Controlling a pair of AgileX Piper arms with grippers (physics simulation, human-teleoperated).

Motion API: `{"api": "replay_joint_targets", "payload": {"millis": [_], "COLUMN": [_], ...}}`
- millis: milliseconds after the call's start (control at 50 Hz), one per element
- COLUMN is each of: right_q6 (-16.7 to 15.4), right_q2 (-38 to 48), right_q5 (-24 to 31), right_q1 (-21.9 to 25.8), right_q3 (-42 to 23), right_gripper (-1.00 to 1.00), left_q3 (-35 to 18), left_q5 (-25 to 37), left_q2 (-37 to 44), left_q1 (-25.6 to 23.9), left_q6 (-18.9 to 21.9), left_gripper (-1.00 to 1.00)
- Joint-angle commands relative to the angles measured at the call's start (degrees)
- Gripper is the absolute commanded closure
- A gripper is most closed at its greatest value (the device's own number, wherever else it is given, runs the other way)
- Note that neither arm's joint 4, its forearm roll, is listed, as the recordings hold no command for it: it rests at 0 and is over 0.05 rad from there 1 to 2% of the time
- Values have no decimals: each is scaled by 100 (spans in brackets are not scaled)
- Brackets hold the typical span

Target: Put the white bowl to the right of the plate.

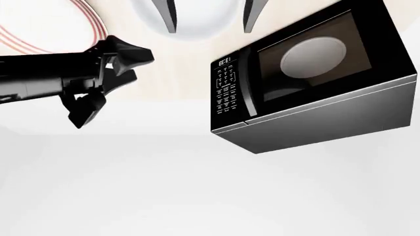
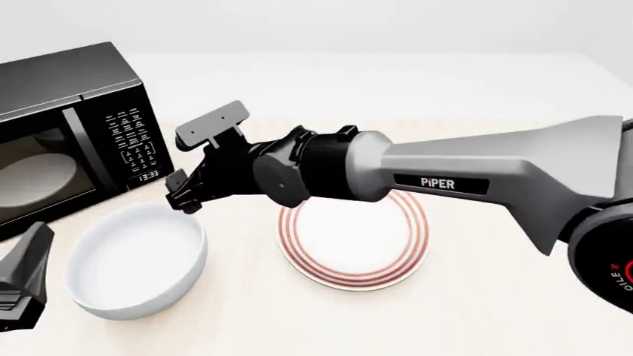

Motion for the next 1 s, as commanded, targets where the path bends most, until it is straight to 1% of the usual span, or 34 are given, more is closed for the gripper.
{"api": "replay_joint_targets", "payload": {"millis": [20,80,160,180,220,260,320,340,420,440,460,480,540,580,620,640,760,1000], "right_q6": [140,203,173,248,249,344,337,414,424,499,499,593,575,628,724,873,880,992], "right_q2": [198,264,373,404,457,494,578,615,716,753,754,757,775,808,845,1114,1145,1183], "right_q5": [124,162,249,247,256,287,370,389,444,456,456,435,430,433,454,410,401,309], "right_q1": [-121,-135,-68,-52,-69,-19,-10,9,86,95,95,111,91,92,113,189,183,249], "right_q3": [-75,-112,-201,-209,-233,-259,-334,-356,-422,-432,-433,-411,-408,-401,-432,-508,-526,-471], "right_gripper": [-100,-100,-100,-100,-100,-100,-100,-100,-100,-100,-100,-100,-100,-100,-100,-100,-100,-100], "left_q3": [0,0,0,0,0,0,0,0,0,0,0,0,0,0,0,0,0,0], "left_q5": [0,0,0,0,0,0,0,0,0,0,0,0,0,0,0,0,0,0], "left_q2": [0,0,0,0,0,0,0,0,0,0,0,0,0,0,0,0,0,0], "left_q1": [0,0,0,0,0,0,0,0,0,0,0,0,0,0,0,0,0,0], "left_q6": [0,0,0,0,0,0,0,0,0,0,0,0,0,0,0,0,0,0], "left_gripper": [-100,-100,-100,-100,-100,-100,-100,-100,-100,-100,-100,-100,-100,-100,-100,-100,-100,-100]}}
